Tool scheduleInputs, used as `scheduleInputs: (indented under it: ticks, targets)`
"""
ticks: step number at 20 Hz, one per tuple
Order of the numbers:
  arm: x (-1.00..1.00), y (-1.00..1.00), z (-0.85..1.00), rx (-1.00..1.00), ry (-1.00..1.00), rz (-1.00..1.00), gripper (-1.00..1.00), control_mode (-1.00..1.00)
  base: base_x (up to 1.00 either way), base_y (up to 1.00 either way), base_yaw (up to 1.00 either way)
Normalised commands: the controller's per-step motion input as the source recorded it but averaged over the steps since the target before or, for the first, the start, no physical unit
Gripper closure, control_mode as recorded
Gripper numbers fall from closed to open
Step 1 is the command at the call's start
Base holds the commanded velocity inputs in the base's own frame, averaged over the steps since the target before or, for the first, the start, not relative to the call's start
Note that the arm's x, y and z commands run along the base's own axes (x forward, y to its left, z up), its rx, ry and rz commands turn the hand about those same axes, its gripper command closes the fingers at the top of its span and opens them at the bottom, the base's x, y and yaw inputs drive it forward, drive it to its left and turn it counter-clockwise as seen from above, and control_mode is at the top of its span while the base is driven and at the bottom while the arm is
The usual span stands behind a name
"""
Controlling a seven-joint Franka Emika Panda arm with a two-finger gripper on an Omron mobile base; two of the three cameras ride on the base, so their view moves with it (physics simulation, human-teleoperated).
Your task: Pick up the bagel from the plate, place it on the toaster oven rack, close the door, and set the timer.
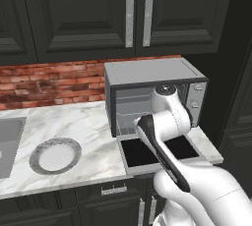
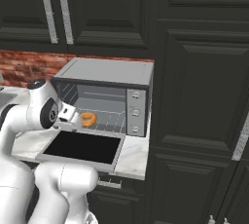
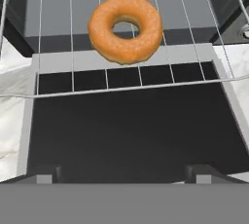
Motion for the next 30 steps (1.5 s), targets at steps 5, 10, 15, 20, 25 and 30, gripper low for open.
scheduleInputs:
  ticks: [5,10,15,20,25,30]
  targets:
    - [-0.17,0.00,-0.35,0.01,-0.04,-0.08,-1.00,-1.00,0.00,0.00,0.00]
    - [0.02,0.00,-0.27,0.00,-0.01,-0.04,-1.00,-1.00,0.00,0.00,0.00]
    - [0.26,0.00,-0.16,0.02,0.00,-0.01,-1.00,-1.00,0.00,0.00,0.00]
    - [0.37,0.00,-0.13,0.02,0.00,0.00,-1.00,-1.00,0.00,0.00,0.00]
    - [0.36,0.00,-0.17,0.02,0.00,0.00,-1.00,-1.00,0.00,0.00,0.00]
    - [0.29,0.00,-0.17,0.02,0.00,0.00,-1.00,-1.00,0.00,0.00,0.00]
